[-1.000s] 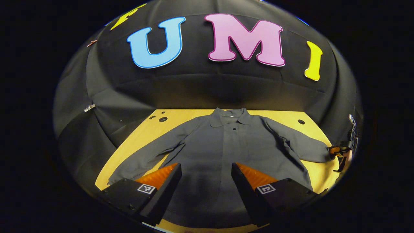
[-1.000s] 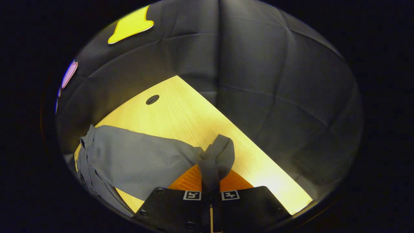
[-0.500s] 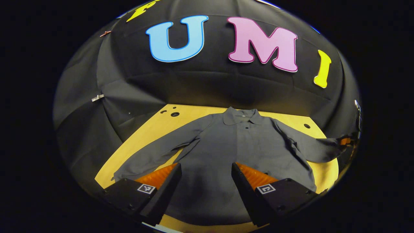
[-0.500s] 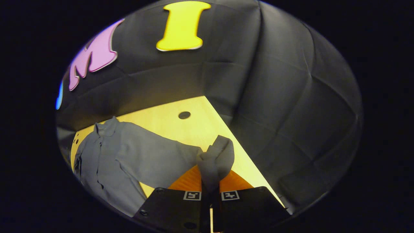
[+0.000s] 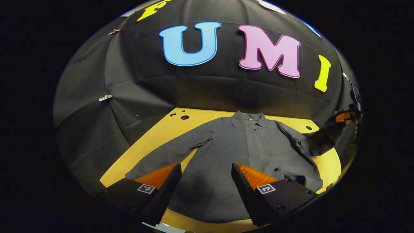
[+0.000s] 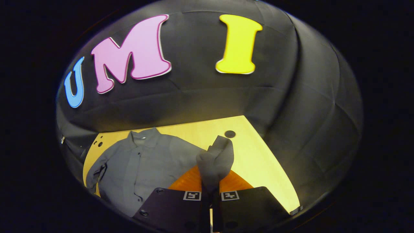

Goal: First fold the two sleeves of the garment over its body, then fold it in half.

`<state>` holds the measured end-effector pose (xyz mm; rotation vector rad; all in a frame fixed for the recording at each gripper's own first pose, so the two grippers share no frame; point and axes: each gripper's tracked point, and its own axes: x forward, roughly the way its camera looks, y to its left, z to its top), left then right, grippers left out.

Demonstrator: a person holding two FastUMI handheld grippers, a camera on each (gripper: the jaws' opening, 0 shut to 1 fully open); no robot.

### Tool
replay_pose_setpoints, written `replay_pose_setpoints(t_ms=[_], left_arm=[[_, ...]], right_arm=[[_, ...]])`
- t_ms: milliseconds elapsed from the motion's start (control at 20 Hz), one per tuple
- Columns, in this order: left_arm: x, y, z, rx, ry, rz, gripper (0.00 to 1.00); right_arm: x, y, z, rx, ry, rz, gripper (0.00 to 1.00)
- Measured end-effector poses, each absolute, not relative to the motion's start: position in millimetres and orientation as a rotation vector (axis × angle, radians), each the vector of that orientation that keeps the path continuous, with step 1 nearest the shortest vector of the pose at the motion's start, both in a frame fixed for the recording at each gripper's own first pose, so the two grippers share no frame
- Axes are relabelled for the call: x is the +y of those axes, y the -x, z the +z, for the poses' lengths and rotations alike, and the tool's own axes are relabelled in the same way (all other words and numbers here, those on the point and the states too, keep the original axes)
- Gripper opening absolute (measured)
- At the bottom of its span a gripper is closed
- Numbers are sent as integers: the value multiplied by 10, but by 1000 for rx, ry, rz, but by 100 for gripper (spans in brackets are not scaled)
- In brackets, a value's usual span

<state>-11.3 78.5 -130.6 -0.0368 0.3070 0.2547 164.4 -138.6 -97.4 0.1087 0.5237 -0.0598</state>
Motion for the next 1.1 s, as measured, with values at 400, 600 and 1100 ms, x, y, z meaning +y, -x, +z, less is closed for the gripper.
replay_pose_setpoints(t_ms=[400, 600, 1100], left_arm=[[1323, 362, -1591, 356, 155, 383, 98], [1657, 441, -1683, 367, 198, 456, 95], [2169, 673, -2058, 443, 229, 568, 97]], right_arm=[[115, -1987, -847, 523, -116, 162, 7], [835, -2035, -1014, 557, -79, 269, 7], [2441, -2056, -1650, 651, -15, 500, 7]])
